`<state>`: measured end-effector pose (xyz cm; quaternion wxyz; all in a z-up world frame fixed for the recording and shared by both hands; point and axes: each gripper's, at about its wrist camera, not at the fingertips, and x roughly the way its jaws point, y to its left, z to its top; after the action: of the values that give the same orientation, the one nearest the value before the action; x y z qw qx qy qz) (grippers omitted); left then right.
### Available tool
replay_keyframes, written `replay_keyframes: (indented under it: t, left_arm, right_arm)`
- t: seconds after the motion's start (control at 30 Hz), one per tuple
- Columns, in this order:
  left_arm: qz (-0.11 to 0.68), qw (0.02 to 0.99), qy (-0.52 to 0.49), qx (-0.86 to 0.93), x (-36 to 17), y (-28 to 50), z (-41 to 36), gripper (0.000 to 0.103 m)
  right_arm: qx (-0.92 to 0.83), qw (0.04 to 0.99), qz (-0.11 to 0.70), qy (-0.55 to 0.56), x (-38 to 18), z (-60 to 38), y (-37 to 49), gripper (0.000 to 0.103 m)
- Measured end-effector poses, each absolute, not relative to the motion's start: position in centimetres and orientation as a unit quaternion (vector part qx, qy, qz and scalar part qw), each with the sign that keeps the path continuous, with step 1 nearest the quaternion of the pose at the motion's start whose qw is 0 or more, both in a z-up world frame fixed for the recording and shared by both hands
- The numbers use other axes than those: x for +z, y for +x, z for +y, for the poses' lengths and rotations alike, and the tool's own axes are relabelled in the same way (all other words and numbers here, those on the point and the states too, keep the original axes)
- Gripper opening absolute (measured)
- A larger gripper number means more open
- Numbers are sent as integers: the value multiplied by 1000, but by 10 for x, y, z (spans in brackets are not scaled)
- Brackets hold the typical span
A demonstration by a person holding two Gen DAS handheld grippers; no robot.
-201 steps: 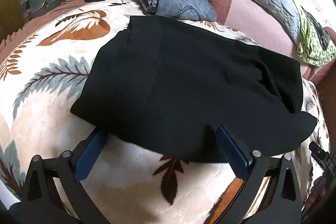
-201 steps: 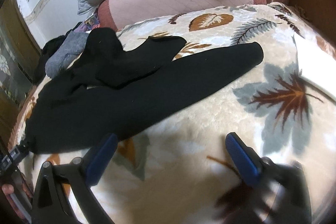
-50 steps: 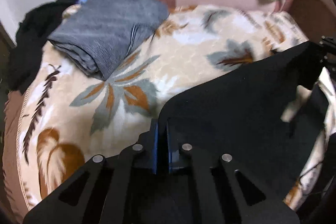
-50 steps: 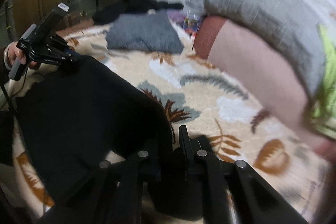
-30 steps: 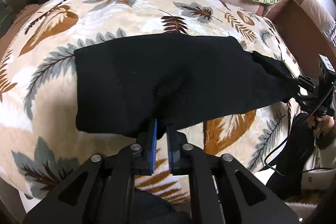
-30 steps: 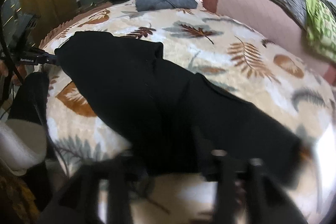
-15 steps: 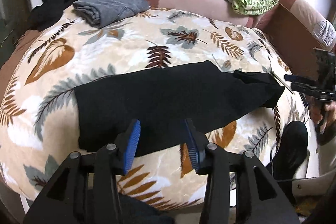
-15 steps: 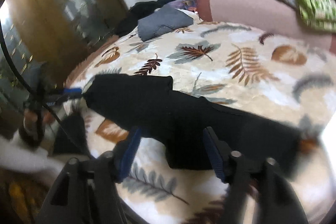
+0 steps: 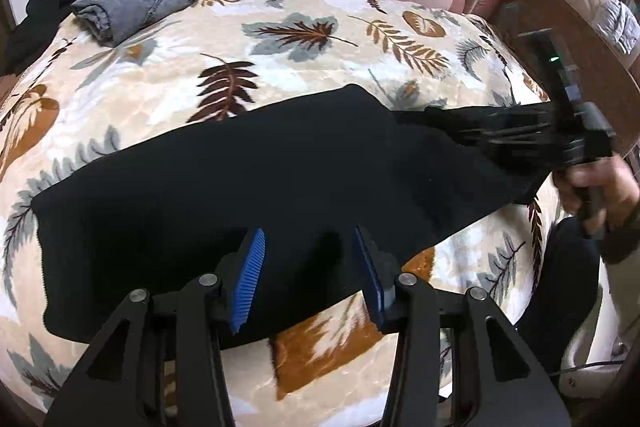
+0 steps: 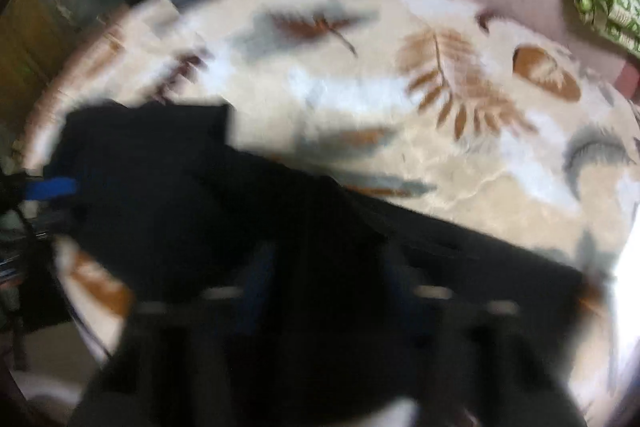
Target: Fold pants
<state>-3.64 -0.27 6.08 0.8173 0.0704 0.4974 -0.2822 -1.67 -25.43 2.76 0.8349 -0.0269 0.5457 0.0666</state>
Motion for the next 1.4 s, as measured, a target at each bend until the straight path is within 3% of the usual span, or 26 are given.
replay_keyframes:
  t: [0.03, 0.3, 0.43, 0.53, 0.77, 0.83, 0.9, 0.97, 1.07, 1.2, 1.4]
  left_arm:
    - [498, 817, 68, -284, 61, -36, -4, 44]
    - [490, 825, 48, -276, 66, -33, -1, 44]
    - [496, 823, 35, -274, 62, -34, 1, 45]
    - [501, 822, 37, -268, 60, -36, 3, 45]
    - [493, 837, 15, -238, 75, -35, 37, 45]
    - [488, 845, -8, -220, 81, -33, 61, 49]
    - [483, 852, -40, -200, 88, -31, 88, 57]
    - [480, 854, -73, -186, 91, -30, 109, 67]
    - [479, 855, -114, -162, 88, -30, 139, 74]
    - [498, 845, -152, -125, 73, -23, 158, 74]
    - [514, 832, -169, -124, 57, -20, 155, 74]
  right_arm:
    - [72, 843, 533, -12, 33, -260, -21, 4]
    - [-17, 932, 350, 90, 149, -366, -102, 4]
    - [-41, 908, 398, 120, 122, -409, -124, 4]
    - [-47, 862, 494, 100, 72, -410, -123, 4]
    - [-49, 850, 517, 90, 52, -402, -126, 5]
    - [-61, 852, 514, 87, 54, -404, -123, 12]
    - [-94, 849, 513, 86, 56, -413, -124, 35]
    - [-115, 863, 482, 100, 69, -417, -130, 37]
    - [-46, 895, 418, 149, 95, -405, -138, 37]
    - [87, 909, 381, 146, 103, -349, -130, 51]
    - [226, 886, 397, 84, 70, -236, -105, 51]
